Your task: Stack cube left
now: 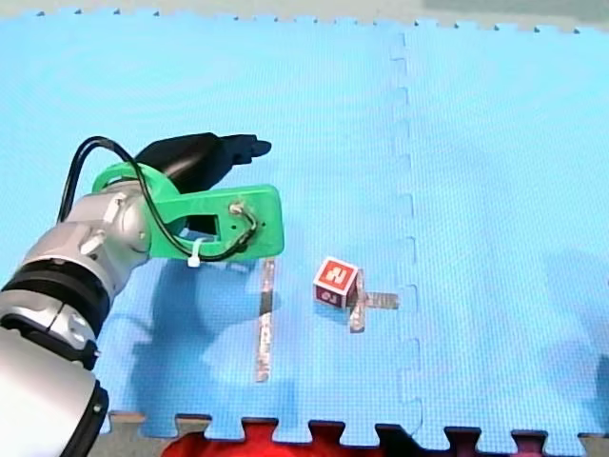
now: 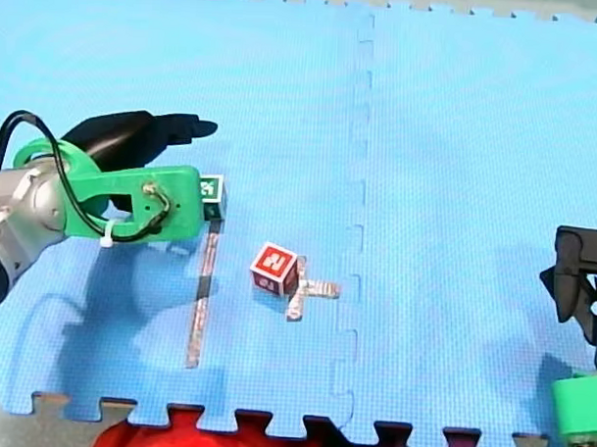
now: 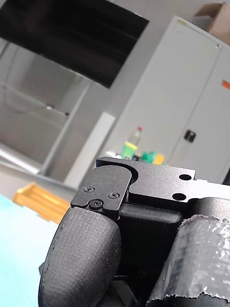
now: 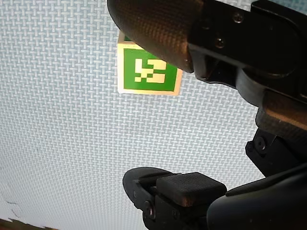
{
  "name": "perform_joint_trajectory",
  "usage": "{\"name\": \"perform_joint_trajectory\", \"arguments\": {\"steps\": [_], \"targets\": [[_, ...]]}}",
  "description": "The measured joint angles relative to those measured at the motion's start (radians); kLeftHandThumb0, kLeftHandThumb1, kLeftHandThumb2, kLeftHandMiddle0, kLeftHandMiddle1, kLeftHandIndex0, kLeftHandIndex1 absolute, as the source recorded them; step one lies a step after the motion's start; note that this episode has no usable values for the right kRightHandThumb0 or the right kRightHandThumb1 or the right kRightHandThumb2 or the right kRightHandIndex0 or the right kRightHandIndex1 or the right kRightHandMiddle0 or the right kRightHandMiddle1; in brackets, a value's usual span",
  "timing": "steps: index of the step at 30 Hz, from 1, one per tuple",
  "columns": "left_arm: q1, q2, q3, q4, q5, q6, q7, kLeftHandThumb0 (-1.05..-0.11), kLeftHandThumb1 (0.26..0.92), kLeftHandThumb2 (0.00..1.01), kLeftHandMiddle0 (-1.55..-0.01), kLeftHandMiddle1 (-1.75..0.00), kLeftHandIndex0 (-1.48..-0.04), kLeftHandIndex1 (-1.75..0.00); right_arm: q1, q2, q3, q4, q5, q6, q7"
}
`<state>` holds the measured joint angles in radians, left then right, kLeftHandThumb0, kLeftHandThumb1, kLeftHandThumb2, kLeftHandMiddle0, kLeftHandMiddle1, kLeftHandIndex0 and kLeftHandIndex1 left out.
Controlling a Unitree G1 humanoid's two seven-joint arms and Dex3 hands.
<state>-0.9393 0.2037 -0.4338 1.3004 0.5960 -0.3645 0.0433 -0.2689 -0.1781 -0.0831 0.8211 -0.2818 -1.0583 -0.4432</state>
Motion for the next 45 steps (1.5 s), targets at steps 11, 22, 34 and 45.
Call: {"name": "perform_joint_trajectory", "arguments": {"steps": [11, 22, 34, 45], "targets": [[0.025, 0.002, -0.021, -0.011, 0.020, -0.043, 0.051, -1.048, 0.874, 0.00, -0.87, -1.75, -0.29, 0.00, 0.030, 0.004, -0.010, -0.050, 0.011, 0.022, 0.027], [0.035, -0.008, -0.031, -0.011, 0.021, -0.045, 0.081, -1.048, 0.883, 0.01, -0.85, -1.75, -0.26, -0.01, 0.065, 0.019, -0.014, -0.103, 0.008, 0.074, 0.032], [0.038, 0.005, -0.037, -0.002, 0.025, -0.105, 0.119, -1.048, 0.915, 0.01, -0.85, -1.75, -0.34, -0.04, 0.053, 0.024, -0.013, -0.092, -0.001, 0.096, 0.025], [0.037, 0.010, -0.065, -0.007, 0.051, -0.093, 0.057, -1.048, 0.920, 0.01, -0.93, -1.75, -0.50, -0.05, 0.041, 0.024, -0.010, -0.077, 0.002, 0.099, 0.029]]}}
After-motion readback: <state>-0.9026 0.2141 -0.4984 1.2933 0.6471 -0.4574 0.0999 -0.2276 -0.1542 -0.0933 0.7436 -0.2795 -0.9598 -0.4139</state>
